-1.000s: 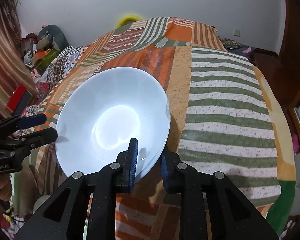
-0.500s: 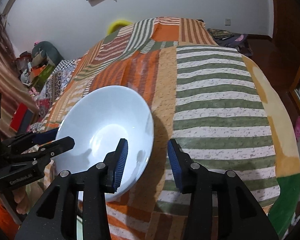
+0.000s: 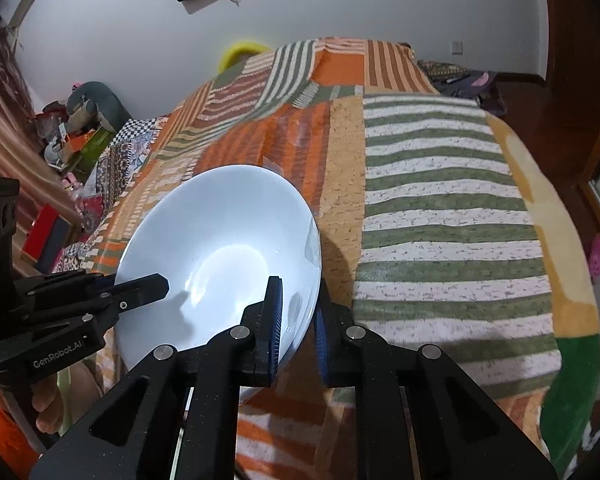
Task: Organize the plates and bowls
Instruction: 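Lift the spotted white bowl with both grippers and carry it over the stack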
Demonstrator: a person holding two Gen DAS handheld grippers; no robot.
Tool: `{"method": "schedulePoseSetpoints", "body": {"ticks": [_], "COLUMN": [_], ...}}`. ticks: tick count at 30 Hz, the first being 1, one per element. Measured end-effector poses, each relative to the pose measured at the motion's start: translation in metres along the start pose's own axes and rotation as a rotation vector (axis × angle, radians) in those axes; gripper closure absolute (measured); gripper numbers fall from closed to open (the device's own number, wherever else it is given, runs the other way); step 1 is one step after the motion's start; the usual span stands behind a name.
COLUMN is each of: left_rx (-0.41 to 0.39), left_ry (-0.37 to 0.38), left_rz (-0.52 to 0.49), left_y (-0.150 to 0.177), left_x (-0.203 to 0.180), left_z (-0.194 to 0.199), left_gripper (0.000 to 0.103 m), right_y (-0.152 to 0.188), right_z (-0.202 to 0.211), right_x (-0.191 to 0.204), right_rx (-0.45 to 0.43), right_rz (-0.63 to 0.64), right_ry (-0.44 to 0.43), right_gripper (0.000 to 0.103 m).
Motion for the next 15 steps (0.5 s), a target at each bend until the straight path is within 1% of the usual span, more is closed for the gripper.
{"method": "schedulePoseSetpoints", "body": {"ticks": [8,15], "left_rx": [-0.089,-0.159], "left_ry": [-0.007,-0.018], "left_rz": [-0.014,-0.014], "left_y": [0.024,0.059], "left_x": [-0.009,-0.01], "left_z": [0.054,0.103], "left_gripper": [0.087,0.087], "right_y": [0.011,0.025], "right_z": [0.041,0.068], "right_x": [0.027,0.056], "right_rx": [-0.068,-0.114], "right_rz": [0.046,0.074], "right_ry": [0.026,0.018], "right_gripper": [0.09,0.089]}}
Point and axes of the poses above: each gripper's, at about its wrist camera, not at the fingertips, and z roughly against the way its jaws point, x to its left, y to its underside, the point moved 3 cm from there along -z, roughly the way its jaws point, and after that the axes turned 10 degrees about x, right-handed, at the moved point
